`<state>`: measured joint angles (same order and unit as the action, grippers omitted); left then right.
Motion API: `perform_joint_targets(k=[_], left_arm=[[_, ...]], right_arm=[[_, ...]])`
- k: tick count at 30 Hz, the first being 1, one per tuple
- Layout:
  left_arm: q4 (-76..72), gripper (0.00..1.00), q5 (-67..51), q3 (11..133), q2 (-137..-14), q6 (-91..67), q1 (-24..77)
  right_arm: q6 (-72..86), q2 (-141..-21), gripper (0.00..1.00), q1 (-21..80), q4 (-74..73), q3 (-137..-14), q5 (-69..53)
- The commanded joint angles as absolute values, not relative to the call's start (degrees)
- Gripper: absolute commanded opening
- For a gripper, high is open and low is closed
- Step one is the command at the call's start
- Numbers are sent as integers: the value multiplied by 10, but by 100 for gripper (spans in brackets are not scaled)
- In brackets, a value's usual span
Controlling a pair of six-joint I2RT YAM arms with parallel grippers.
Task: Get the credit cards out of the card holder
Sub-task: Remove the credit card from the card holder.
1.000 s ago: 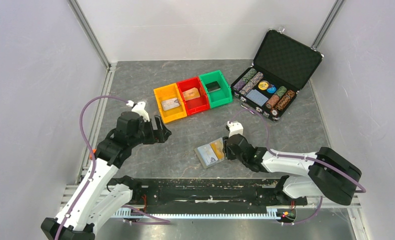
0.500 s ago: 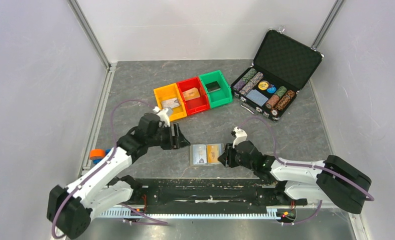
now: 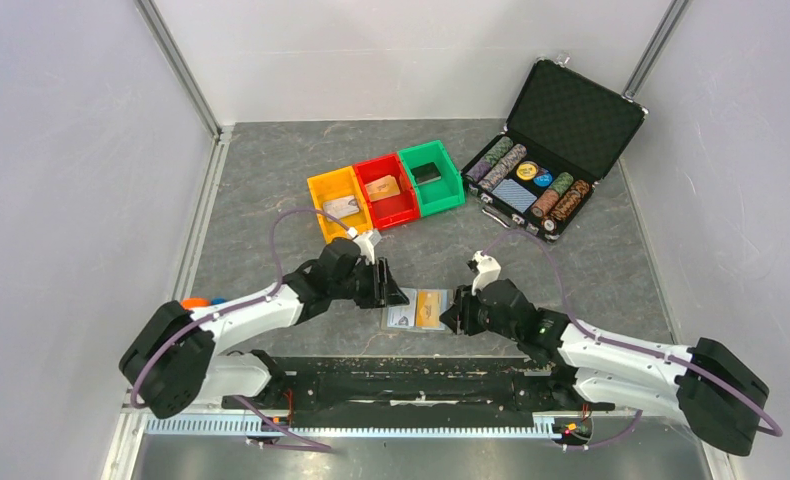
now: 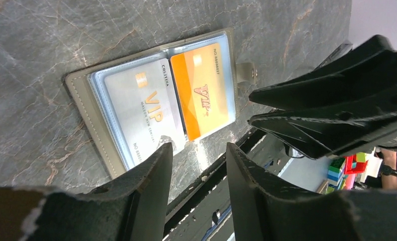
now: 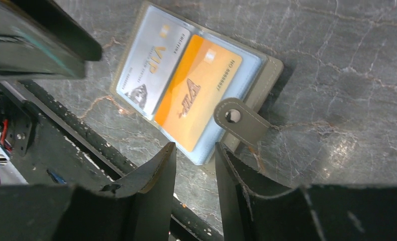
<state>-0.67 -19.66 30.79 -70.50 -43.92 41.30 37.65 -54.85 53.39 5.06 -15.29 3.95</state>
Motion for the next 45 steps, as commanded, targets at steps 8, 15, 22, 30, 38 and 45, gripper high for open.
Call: perform_joint_targets(k=[8, 15, 22, 30, 38, 45], left_arm=[[-130, 49, -205, 300, -771, -486, 429], [-132, 48, -191, 299, -789, -485, 434], [-150, 47, -179, 300, -813, -488, 452], [-165, 47, -174, 313, -846, -484, 467], [-165, 46, -152, 322, -857, -476, 472], [-161, 47, -130, 317, -837, -477, 475]], right_arm=[[345, -569, 32, 535, 105, -211, 39], [346, -620, 28, 525, 145, -197, 61], [353, -650, 28, 503, 173, -146, 41], [365, -664, 27, 486, 216, -85, 18], [362, -640, 23, 475, 204, -75, 12], [367, -548, 25, 475, 142, -136, 2]])
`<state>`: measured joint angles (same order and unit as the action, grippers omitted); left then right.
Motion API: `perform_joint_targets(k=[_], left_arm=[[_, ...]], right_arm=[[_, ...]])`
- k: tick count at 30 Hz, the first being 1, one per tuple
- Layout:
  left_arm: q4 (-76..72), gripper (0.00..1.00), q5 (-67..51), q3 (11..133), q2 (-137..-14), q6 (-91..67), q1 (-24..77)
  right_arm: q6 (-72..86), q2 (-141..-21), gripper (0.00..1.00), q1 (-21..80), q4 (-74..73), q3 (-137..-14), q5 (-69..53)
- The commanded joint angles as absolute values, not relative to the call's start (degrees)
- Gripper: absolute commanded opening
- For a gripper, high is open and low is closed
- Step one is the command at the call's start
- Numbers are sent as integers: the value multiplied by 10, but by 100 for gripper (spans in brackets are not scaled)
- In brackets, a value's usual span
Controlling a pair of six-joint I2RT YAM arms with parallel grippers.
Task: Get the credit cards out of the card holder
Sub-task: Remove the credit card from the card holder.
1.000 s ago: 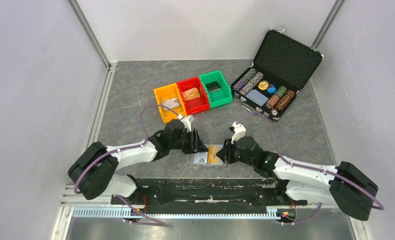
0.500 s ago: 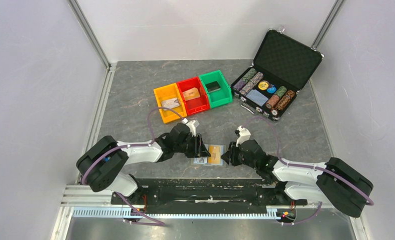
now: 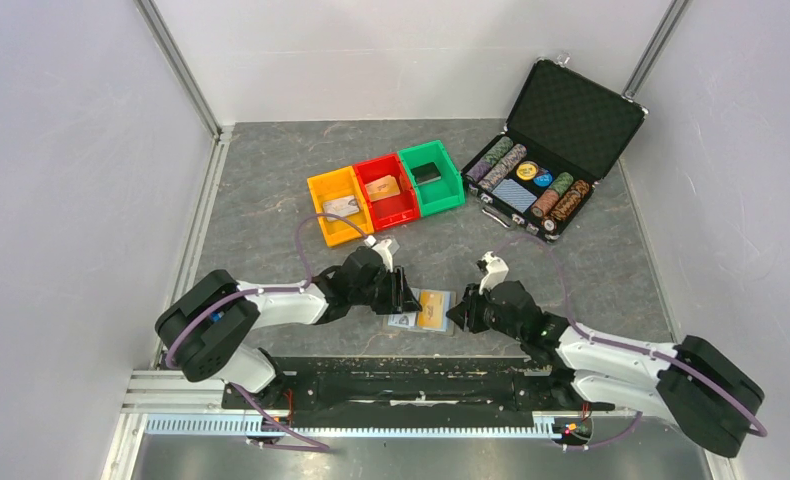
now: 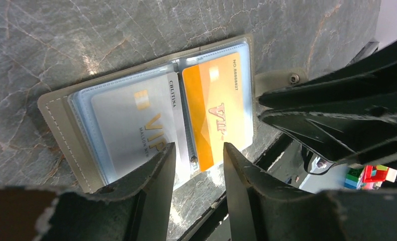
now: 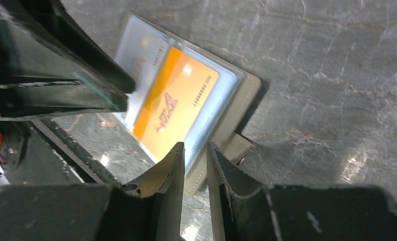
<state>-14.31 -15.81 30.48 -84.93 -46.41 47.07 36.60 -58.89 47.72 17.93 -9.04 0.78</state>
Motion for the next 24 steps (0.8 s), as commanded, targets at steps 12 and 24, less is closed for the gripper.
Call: perform_joint_targets(k=[12, 24], left_arm=[[-163, 46, -103, 300, -825, -493, 483], [-164, 46, -107, 307, -833, -496, 487]], right_arm=[[397, -624, 25, 475, 207, -148, -34], [391, -700, 22, 461, 256, -92, -29]])
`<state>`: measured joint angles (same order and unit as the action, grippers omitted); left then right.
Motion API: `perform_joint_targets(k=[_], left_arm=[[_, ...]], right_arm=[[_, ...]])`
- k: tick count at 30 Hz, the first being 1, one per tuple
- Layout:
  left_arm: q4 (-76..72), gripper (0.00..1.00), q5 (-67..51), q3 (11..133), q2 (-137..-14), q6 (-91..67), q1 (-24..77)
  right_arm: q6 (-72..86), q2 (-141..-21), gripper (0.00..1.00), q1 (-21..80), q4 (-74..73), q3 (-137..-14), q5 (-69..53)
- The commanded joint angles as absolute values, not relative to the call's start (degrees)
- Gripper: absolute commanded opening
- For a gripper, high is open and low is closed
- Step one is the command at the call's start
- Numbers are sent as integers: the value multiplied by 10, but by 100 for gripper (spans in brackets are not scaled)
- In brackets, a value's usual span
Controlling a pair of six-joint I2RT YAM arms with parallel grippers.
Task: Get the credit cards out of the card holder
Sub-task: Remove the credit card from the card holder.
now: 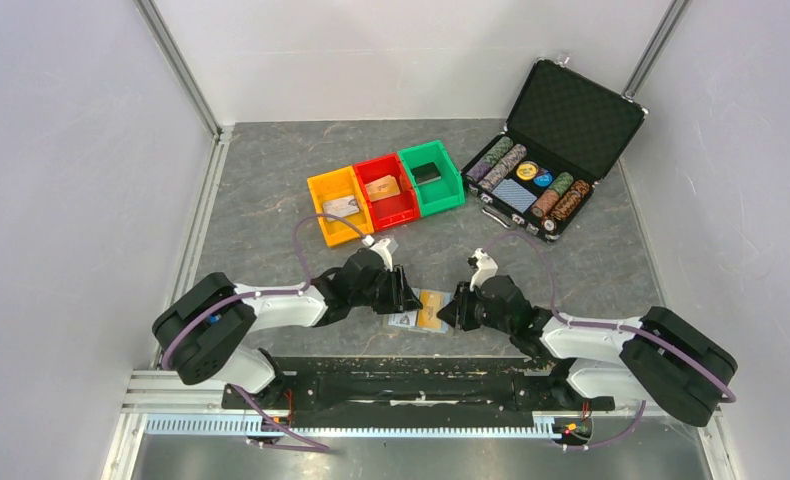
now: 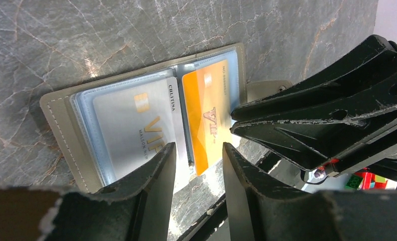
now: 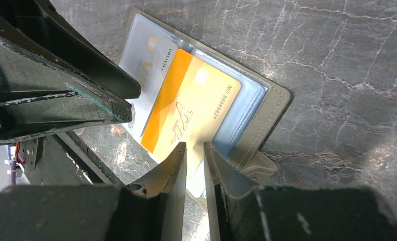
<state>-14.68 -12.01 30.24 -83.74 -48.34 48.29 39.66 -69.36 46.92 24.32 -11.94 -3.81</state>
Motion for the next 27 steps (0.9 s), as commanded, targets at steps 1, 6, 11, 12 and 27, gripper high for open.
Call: perform_joint_targets(k=[1, 6, 11, 12, 27], left_arm=[[-166, 46, -107, 307, -835, -496, 487], [-191, 46, -111, 310, -856, -490, 487], [-228, 45, -135, 320, -888, -499, 488], [-229, 45, -136, 323, -893, -500, 488], [-160, 45, -80, 343, -916, -494, 521]], right_arm=[[387, -700, 22, 459, 259, -87, -30], [378, -701, 22, 451, 273, -73, -36], [375, -697, 21, 444, 278, -66, -41], [375, -696, 21, 443, 279, -65, -42], [375, -691, 21, 432, 286, -51, -49]])
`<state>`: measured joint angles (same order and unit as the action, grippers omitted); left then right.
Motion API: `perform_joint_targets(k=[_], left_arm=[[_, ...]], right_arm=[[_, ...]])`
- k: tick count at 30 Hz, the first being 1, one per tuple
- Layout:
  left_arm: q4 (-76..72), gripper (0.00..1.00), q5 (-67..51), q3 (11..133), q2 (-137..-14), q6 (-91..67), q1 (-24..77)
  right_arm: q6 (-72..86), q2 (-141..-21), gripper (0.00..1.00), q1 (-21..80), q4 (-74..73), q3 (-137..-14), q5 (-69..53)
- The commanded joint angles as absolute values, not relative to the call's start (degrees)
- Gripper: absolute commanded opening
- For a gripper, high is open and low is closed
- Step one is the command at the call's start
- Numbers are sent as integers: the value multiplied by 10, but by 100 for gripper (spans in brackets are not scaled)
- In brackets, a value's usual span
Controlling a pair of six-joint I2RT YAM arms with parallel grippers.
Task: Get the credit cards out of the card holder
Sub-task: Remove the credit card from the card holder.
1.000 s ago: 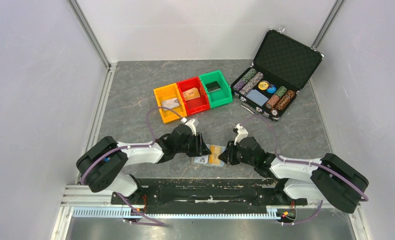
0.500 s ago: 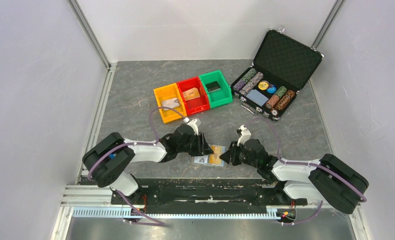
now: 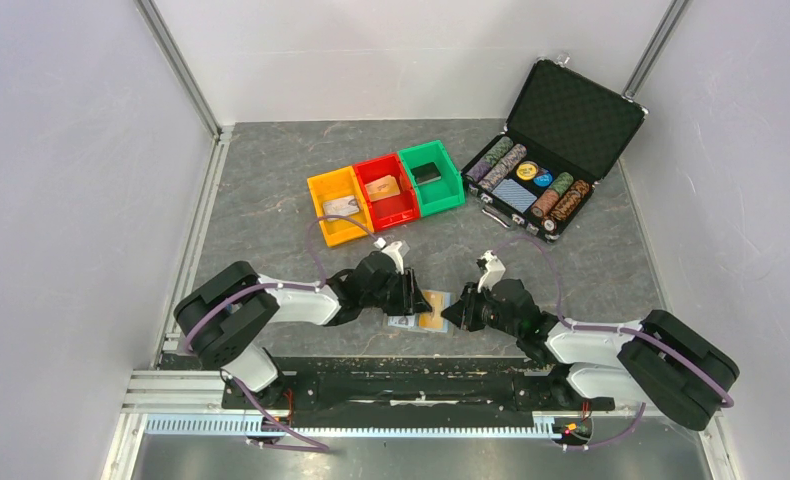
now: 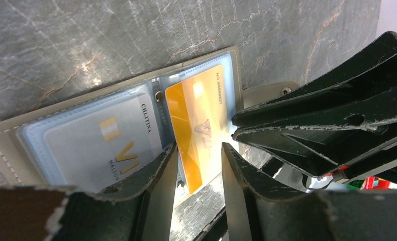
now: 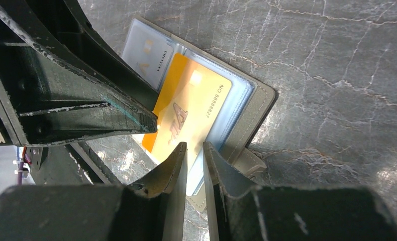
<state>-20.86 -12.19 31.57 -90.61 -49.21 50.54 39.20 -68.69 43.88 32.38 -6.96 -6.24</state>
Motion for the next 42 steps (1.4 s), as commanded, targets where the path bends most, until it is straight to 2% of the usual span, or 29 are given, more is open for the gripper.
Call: perform_joint_targets(k=[1, 6, 16, 25, 28, 34, 42], left_arm=[[-161, 45, -77, 344, -915, -491, 525], [-166, 41, -84, 349, -915, -497, 534], [-266, 32, -137, 323, -890, -558, 533], [-319, 28, -147, 314, -896, -585, 533], [-347, 23, -156, 307, -909, -601, 533], [-371, 2, -159, 300, -915, -617, 533], [-297, 2, -117, 293, -876, -598, 532]], right_arm=[[375, -691, 21, 432, 288, -51, -49], [375, -687, 21, 430, 289, -50, -49], [374, -688, 21, 430, 305, -33, -51], [379, -685, 20, 430, 320, -21, -54], [381, -686, 20, 430, 325, -18, -58], [382, -681, 20, 429, 328, -10, -55], [381, -680, 19, 429, 326, -8, -47]])
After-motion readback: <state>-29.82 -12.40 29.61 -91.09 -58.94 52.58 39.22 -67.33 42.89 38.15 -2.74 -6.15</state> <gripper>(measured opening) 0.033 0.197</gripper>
